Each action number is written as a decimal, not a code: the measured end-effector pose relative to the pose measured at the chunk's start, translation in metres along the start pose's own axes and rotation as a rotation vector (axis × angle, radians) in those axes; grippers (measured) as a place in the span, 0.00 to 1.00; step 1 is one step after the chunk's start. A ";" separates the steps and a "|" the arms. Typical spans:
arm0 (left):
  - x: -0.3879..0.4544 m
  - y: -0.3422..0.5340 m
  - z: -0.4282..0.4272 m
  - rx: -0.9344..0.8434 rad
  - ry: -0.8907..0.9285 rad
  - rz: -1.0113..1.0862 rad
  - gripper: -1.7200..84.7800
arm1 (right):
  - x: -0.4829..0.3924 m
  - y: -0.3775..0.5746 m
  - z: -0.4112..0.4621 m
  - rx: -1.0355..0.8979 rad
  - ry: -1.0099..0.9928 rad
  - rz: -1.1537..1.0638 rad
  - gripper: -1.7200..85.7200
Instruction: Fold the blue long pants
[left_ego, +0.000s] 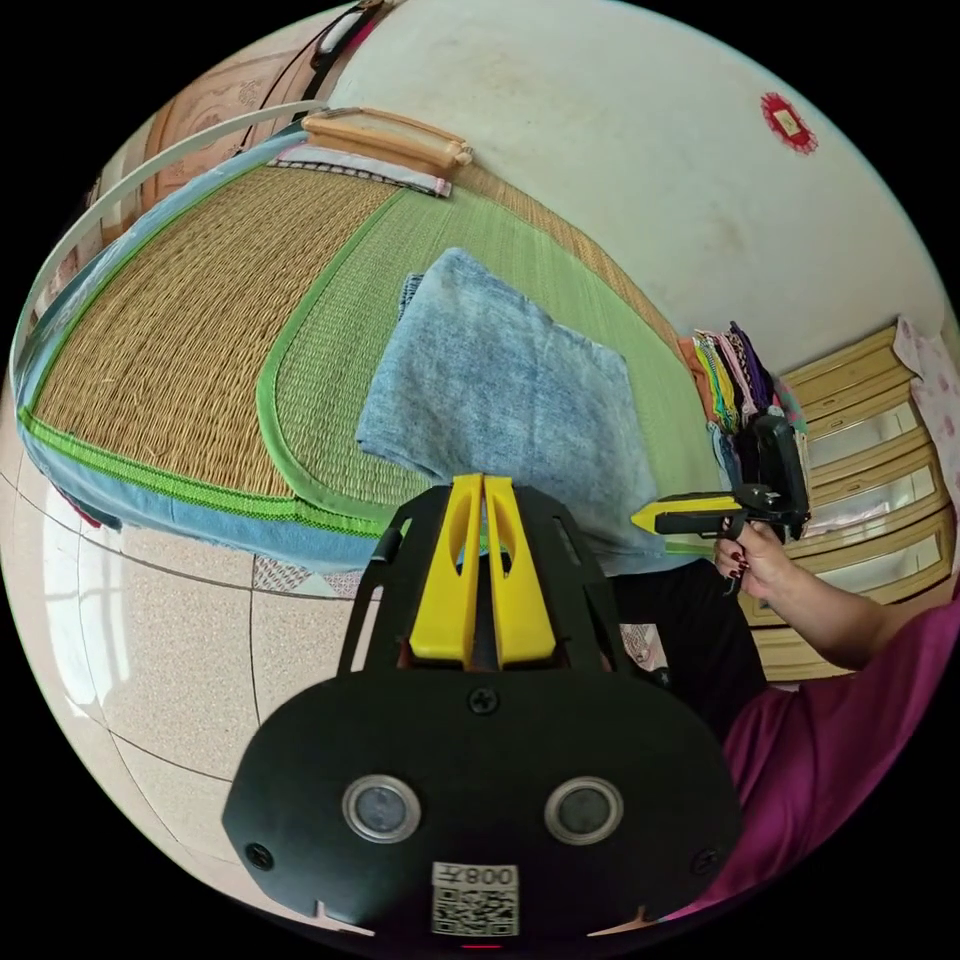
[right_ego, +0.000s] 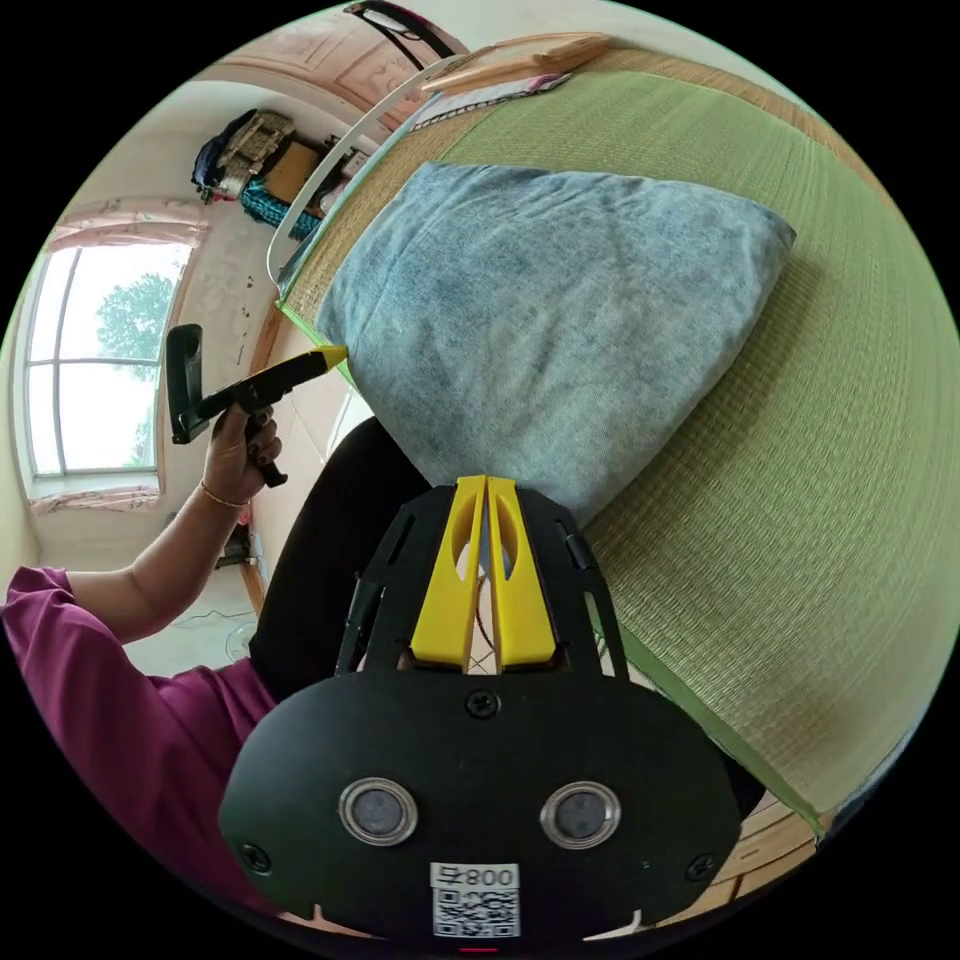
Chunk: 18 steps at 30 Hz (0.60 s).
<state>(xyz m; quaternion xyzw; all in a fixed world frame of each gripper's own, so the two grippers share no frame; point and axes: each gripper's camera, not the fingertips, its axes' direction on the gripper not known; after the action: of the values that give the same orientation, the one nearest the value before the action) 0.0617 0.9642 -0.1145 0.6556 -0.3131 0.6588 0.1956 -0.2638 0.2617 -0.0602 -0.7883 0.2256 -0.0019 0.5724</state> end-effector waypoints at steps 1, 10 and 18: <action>0.004 -0.002 0.002 -0.003 0.009 -0.017 0.02 | 0.006 0.009 0.003 0.016 -0.026 0.023 0.02; 0.101 -0.010 0.016 -0.005 0.014 0.116 0.02 | 0.042 0.032 -0.022 0.160 -0.036 0.060 0.02; 0.164 -0.031 0.077 -0.135 -0.129 0.202 0.02 | 0.100 -0.004 -0.061 0.267 0.047 0.135 0.02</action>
<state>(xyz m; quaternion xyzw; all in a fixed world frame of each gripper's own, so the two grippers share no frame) 0.1290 0.9100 0.0480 0.6471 -0.4330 0.6089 0.1514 -0.1887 0.1720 -0.0616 -0.6879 0.2889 -0.0118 0.6657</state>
